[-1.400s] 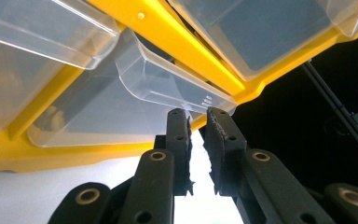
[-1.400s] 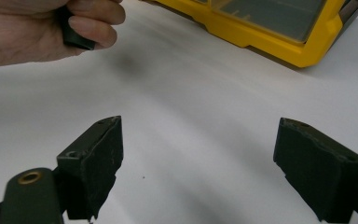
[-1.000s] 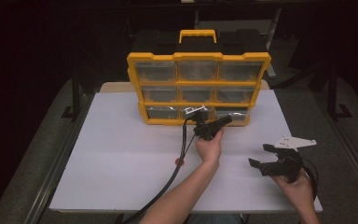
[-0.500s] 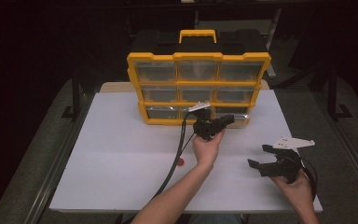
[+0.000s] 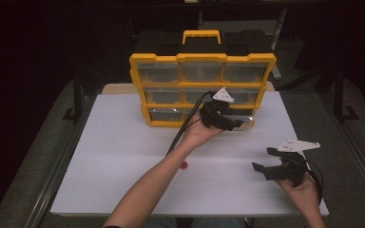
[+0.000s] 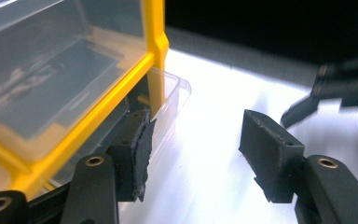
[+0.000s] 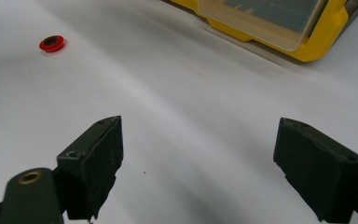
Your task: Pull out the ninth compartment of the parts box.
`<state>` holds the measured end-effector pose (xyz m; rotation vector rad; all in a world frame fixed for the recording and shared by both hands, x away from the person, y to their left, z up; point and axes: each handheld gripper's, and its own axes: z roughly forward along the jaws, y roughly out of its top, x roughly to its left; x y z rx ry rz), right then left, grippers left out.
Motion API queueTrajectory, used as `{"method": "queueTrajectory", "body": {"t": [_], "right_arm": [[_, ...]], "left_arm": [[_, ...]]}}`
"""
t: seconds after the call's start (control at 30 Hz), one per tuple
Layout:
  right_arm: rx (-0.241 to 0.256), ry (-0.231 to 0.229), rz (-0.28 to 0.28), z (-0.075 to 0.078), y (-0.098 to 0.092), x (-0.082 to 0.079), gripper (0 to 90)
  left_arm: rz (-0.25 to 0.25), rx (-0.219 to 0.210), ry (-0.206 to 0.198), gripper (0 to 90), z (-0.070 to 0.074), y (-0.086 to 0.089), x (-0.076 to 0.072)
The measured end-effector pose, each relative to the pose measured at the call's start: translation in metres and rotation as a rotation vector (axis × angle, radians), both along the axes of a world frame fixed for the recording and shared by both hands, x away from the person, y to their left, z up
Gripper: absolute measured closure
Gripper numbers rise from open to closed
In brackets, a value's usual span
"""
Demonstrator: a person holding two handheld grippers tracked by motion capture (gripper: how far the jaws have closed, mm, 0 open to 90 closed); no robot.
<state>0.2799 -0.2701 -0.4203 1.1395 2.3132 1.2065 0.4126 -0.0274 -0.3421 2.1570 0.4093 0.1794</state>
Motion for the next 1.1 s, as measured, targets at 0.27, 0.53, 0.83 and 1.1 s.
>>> {"method": "queueTrajectory", "body": {"t": [0.27,0.53,0.83,1.1], "right_arm": [[0.006,-0.005,0.002,0.001,-0.001,-0.001,14.9],[0.008,-0.004,0.011,0.000,-0.003,0.000,14.9],[0.008,-0.005,0.020,0.000,-0.001,0.000,14.9],[0.007,-0.002,0.029,0.000,0.000,0.000,14.9]], "left_arm": [[-0.092,0.185,-0.059,45.3,0.002,-0.018,0.016],[-0.119,0.224,-0.030,52.8,-0.009,-0.021,0.029],[-0.115,0.228,0.000,59.8,-0.019,-0.020,0.038],[-0.106,0.240,0.012,64.2,-0.024,-0.019,0.043]]}}
